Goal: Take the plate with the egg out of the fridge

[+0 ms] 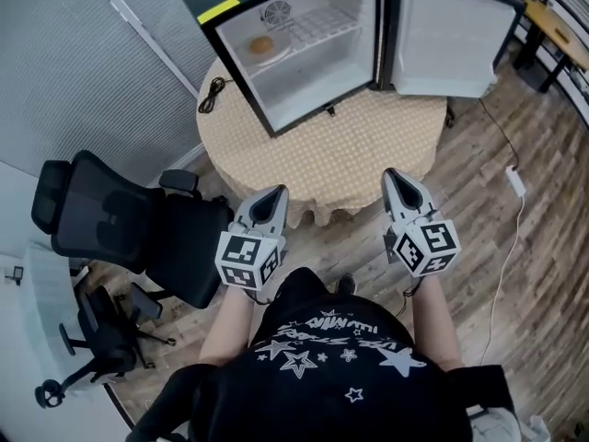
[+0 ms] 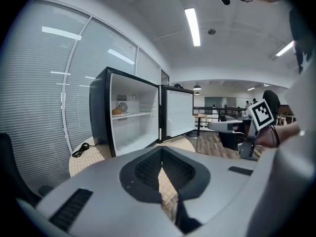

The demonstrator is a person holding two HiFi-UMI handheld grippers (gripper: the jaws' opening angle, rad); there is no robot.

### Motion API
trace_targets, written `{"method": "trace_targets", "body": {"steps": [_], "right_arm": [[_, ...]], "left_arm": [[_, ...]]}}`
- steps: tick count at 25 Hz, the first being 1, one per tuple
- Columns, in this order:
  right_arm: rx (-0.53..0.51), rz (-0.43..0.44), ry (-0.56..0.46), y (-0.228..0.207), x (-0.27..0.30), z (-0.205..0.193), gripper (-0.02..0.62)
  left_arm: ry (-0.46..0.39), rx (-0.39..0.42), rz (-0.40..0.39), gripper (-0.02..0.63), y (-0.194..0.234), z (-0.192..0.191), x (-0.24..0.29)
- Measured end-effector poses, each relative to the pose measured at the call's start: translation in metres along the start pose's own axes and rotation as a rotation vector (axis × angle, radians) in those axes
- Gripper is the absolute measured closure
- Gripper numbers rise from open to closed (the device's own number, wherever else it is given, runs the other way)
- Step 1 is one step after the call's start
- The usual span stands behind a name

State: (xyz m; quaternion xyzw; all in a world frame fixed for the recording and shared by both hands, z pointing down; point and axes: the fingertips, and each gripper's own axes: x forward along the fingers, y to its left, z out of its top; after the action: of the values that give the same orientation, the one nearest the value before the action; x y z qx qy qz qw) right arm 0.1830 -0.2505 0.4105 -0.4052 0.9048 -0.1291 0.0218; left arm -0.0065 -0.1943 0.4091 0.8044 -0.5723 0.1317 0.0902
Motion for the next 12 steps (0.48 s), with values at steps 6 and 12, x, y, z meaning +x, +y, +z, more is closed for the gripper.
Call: {"method": "trace_targets", "body": {"steps": [6,12], "right_arm": [[0.015,0.068,0.032,0.004,0.040,-0.012,0.563],[-0.024,0.107,0.048,0.013,0.084,-0.008,0.563]], "left_arm": [[0.001,0.010,0.063,0.601,0.026,0.004,0.010],[-0.030,-0.032,0.103,0.601,0.061,0.005,0.030]]}}
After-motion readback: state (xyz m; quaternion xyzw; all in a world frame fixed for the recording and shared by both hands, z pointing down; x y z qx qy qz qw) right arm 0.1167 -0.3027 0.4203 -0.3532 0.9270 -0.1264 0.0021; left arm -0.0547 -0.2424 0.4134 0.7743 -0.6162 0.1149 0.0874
